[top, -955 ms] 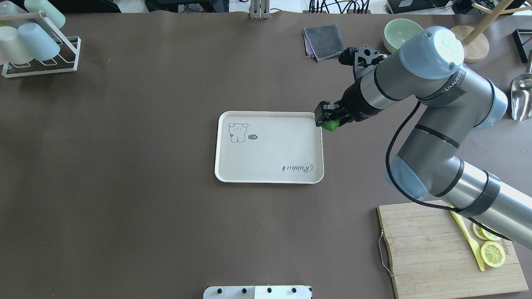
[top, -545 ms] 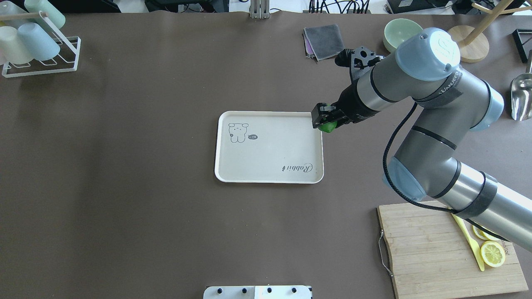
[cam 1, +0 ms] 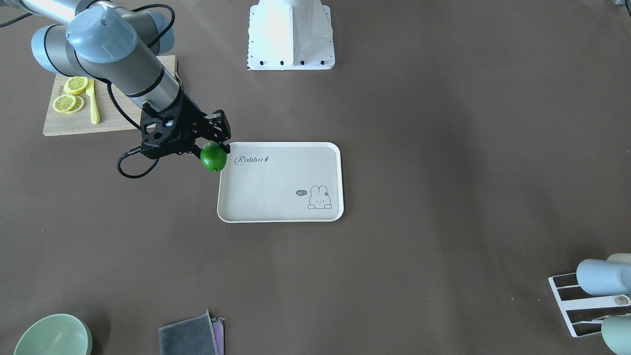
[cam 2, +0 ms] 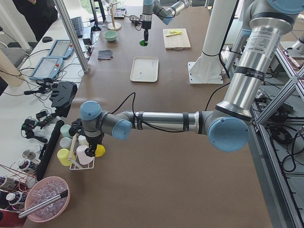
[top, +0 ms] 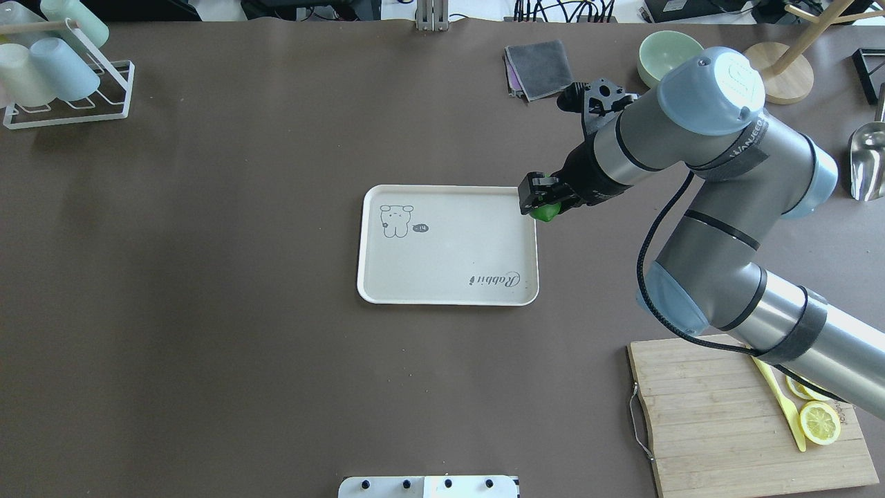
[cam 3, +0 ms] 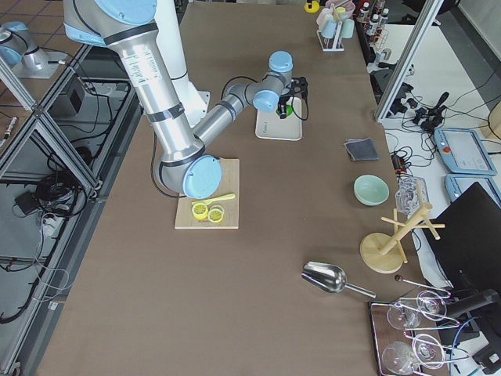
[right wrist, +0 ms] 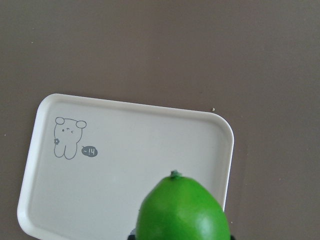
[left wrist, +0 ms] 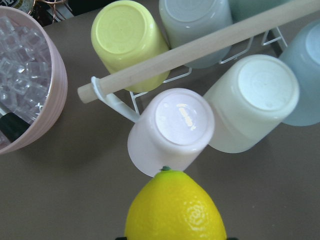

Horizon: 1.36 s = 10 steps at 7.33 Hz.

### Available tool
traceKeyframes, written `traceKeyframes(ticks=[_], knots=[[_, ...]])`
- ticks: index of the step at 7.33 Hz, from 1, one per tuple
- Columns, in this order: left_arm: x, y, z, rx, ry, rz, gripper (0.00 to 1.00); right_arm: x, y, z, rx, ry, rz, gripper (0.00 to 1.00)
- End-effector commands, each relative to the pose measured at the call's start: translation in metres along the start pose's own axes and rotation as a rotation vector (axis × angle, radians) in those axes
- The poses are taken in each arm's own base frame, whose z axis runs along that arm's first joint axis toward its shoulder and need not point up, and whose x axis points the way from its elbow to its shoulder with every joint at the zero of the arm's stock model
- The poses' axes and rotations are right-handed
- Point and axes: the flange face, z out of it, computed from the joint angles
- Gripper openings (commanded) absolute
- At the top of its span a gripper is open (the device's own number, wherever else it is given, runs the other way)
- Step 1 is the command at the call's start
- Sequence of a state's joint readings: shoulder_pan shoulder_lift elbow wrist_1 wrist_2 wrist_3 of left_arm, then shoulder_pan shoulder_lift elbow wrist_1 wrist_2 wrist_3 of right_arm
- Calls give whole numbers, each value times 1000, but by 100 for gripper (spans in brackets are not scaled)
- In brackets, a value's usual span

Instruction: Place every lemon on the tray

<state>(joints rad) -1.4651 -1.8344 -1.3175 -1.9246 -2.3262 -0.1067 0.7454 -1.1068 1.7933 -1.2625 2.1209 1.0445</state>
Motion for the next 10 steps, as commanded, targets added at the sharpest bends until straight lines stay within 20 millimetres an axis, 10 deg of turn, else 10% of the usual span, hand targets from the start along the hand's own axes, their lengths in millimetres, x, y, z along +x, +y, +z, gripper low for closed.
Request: traceKeyframes(ticks=[1, 3, 5, 7, 10], knots=[[50, 50, -21, 16, 98, -76, 0, 0, 0, 0, -1, 0, 1, 0], [141, 62, -26, -2, 156, -153, 0, -1, 0, 0, -1, -1, -1, 0], [257, 21, -10, -30, 223, -206, 0, -6, 7, 10, -9, 3, 27, 0], [401, 0, 28, -18, 213, -252, 0, -14, 10, 43, -7, 44, 20, 0], [536, -2, 44, 28, 236, -300, 0, -29, 9, 97, -46, 85, 54, 0]])
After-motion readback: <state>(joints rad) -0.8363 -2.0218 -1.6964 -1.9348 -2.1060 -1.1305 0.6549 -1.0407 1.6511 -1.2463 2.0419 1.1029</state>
